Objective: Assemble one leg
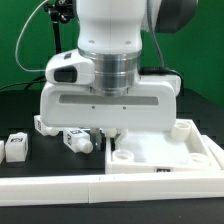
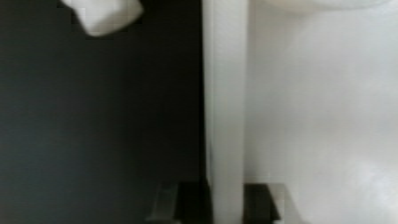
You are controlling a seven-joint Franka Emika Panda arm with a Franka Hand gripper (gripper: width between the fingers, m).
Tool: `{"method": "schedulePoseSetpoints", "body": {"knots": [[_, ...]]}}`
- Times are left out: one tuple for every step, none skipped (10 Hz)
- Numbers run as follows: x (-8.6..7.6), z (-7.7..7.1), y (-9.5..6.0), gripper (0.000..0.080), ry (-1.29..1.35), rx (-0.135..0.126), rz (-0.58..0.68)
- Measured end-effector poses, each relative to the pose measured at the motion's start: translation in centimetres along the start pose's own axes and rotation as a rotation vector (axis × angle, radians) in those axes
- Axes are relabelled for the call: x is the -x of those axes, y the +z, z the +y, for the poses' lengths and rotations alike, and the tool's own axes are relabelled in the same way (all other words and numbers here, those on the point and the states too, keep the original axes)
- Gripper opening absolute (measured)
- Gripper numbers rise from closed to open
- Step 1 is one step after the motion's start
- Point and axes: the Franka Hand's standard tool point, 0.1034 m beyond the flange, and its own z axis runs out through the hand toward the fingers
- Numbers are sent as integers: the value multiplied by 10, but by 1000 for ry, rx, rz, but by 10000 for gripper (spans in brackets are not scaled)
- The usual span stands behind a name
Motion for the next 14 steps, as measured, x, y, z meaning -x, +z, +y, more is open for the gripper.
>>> {"method": "schedulePoseSetpoints", "body": {"knots": [[-2, -4, 10, 54, 3, 3, 10], [-7, -7, 14, 54, 1, 9, 32], [-12, -9, 15, 54, -9, 17, 58], [-14, -10, 16, 59, -19, 26, 70], [-15, -10, 16, 59, -36, 40, 75], [-15, -10, 16, 61, -45, 45, 75], [-15, -9, 16, 61, -51, 45, 74], [-15, -9, 16, 61, -49, 44, 74], [-15, -9, 16, 61, -49, 44, 74], [-15, -9, 16, 61, -49, 44, 73], [-15, -9, 16, 225, -49, 44, 73], [-15, -9, 16, 225, -49, 44, 73], [-14, -7, 14, 436, -56, 39, 71], [-7, 2, 0, 568, -57, 24, 62]]}}
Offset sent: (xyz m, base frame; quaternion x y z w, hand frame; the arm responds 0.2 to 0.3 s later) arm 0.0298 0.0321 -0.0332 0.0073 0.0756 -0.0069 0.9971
